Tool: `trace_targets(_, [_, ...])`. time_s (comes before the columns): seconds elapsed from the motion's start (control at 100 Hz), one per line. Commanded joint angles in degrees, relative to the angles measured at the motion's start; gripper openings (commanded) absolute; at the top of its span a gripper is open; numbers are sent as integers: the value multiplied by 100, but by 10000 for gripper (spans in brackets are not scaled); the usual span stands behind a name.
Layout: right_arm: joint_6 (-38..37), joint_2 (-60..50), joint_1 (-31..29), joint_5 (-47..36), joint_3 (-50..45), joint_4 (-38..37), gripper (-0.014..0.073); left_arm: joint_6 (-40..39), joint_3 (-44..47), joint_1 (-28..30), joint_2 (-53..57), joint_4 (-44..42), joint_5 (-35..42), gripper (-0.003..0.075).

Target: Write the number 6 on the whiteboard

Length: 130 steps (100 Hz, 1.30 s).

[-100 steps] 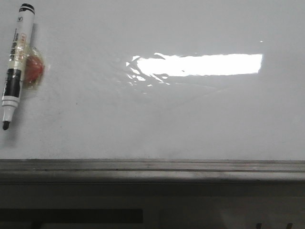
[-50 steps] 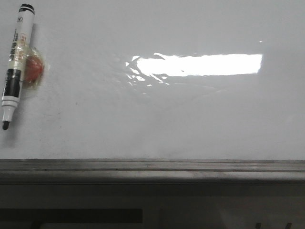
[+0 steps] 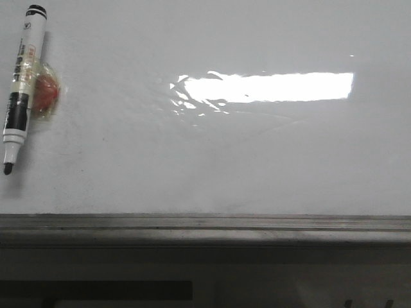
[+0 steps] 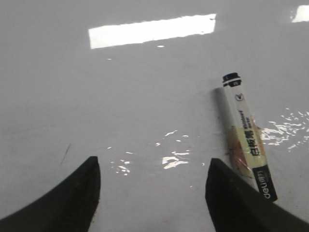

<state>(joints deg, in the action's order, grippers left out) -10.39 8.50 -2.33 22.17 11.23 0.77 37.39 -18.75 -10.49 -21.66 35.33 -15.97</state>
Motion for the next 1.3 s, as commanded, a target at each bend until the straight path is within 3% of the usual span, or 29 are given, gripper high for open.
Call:
trace_targets(0.0, [54, 110, 9, -399, 178, -77, -64, 155, -136, -211, -169, 189, 628, 443])
trace_targets(0.18, [54, 110, 9, -378, 178, -77, -64, 155, -136, -285, -223, 189, 980, 443])
trace_targets(0.82, [54, 110, 9, -378, 178, -77, -64, 155, -196, -285, -223, 746, 521, 443])
trace_targets(0.89, [54, 110, 9, -378, 178, -77, -64, -73, -196, -322, -223, 244, 563, 443])
trace_targets(1.05, [54, 110, 9, -378, 178, -77, -64, -2685, -178, -749, -223, -2258, 1058, 443])
trace_targets(1.13, [54, 110, 9, -378, 178, -77, -64, -3388, -117, -1077, -223, -3037, 1330, 443])
trace_targets(1.291, [54, 110, 9, -378, 178, -77, -64, -3609, -31, -1702, -287, -3167, 1356, 443])
